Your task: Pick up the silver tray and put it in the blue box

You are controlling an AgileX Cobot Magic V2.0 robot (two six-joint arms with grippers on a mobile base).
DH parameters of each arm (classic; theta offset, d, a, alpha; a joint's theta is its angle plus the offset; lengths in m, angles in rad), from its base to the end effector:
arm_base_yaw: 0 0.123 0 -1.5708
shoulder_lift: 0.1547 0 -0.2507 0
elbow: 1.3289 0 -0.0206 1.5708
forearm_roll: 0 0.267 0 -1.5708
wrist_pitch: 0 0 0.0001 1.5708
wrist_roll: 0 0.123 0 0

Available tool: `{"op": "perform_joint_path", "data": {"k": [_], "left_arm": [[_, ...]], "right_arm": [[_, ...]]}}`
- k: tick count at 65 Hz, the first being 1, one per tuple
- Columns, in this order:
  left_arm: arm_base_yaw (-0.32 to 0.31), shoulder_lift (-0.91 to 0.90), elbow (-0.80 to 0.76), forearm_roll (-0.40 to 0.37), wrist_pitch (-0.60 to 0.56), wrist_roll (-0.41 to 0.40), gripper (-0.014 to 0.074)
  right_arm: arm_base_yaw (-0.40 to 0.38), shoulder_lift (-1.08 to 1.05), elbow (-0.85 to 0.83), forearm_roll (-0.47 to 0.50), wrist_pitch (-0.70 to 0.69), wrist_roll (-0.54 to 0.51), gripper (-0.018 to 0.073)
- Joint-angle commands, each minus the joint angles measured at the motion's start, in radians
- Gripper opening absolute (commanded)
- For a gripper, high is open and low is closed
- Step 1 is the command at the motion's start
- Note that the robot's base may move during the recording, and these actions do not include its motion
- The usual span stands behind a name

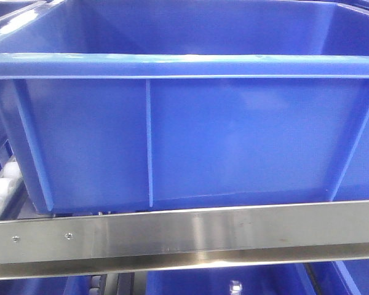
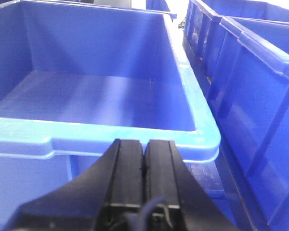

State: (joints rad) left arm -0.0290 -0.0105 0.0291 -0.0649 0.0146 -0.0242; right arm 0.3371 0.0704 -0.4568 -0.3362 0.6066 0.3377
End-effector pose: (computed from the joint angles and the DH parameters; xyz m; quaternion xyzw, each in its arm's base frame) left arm 0.1396 -0.0042 0.2044 -0.0203 0.6874 -0.0432 0.7247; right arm 0.1058 0.0125 0.3062 -0.0404 0.7419 0.0618 0.6664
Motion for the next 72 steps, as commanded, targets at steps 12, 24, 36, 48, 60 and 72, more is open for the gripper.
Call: {"op": "perform_joint_path", "data": {"k": [12,24,36,48,60,72], "left_arm": [[0.003,-0.017,-0.003,-0.008,-0.090,0.001,-0.0094],[0.003,-0.017,-0.003,-0.008,-0.090,0.001,-0.0094],[0.003,-0.017,-0.003,-0.008,-0.090,0.001,-0.0094],[0.003,-0.017,-0.003,-0.008,-0.090,0.001,-0.0094],[0.003,-0.017,-0.003,-0.008,-0.090,0.001,-0.0094],[0.003,-0.017,-0.003,-0.008,-0.090,0.001,-0.0094]], "right_arm": [[-0.232,0.003,0.129,0.254,-0.261,-0.300,0.0056],[-0.375,-0.067,0.345,0.382,-0.504,-0.394,0.0056],[-0.399,-0.101,0.490,0.393,-0.635,-0.391,0.0056],[-0.399,-0.101,0.490,0.393,-0.622,-0.391,0.0056],[-0.399,-0.101,0.490,0.393,-0.619,-0.391,0.0056],[-0.399,-0.101,0.490,0.393,-0.619,-0.391,0.0056]]}}
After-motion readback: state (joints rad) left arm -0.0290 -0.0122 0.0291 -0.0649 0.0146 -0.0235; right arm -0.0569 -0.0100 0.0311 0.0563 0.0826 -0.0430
